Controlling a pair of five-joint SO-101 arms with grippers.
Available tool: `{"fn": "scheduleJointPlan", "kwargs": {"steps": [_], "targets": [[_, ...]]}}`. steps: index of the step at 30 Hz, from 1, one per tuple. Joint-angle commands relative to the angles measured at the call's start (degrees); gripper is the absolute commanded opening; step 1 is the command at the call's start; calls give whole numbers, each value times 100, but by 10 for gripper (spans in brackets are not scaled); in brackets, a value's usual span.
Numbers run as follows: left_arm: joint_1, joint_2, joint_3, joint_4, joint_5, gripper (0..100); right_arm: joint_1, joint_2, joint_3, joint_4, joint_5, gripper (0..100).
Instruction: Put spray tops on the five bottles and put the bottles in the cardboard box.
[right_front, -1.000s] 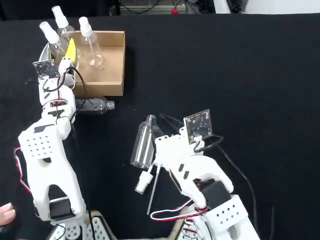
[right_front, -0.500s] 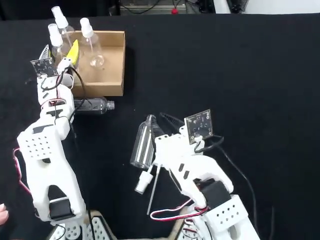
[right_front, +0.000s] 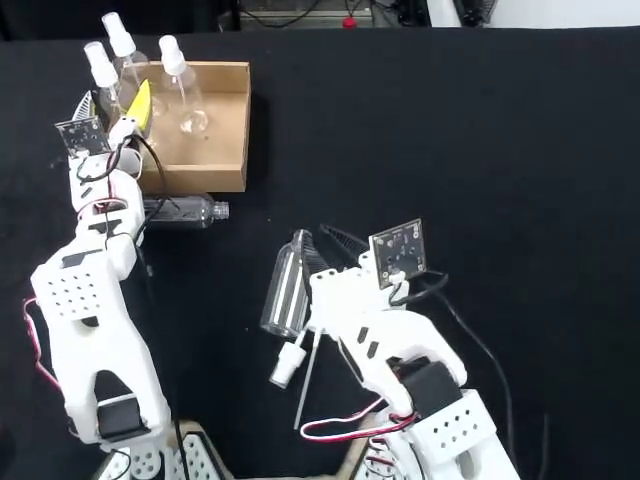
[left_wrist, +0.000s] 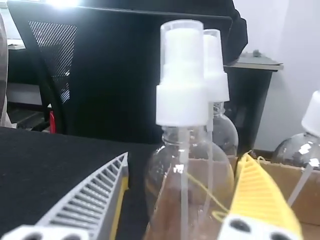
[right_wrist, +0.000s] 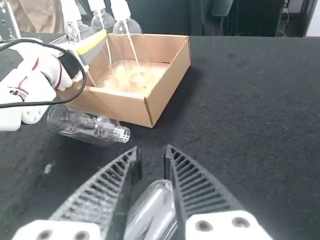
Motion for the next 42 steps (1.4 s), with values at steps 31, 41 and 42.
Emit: {"fn": "scheduleJointPlan", "kwargs": {"steps": [31, 41, 42], "targets": [[-163, -1354, 1112, 123, 431, 326, 114, -101, -4, -141, -18, 82], [-163, -2321, 2000, 158, 431, 326, 114, -101, -4, -158, -18, 82], [-171, -2426, 2079, 167, 431, 326, 114, -101, -4, -158, -18, 82]]}}
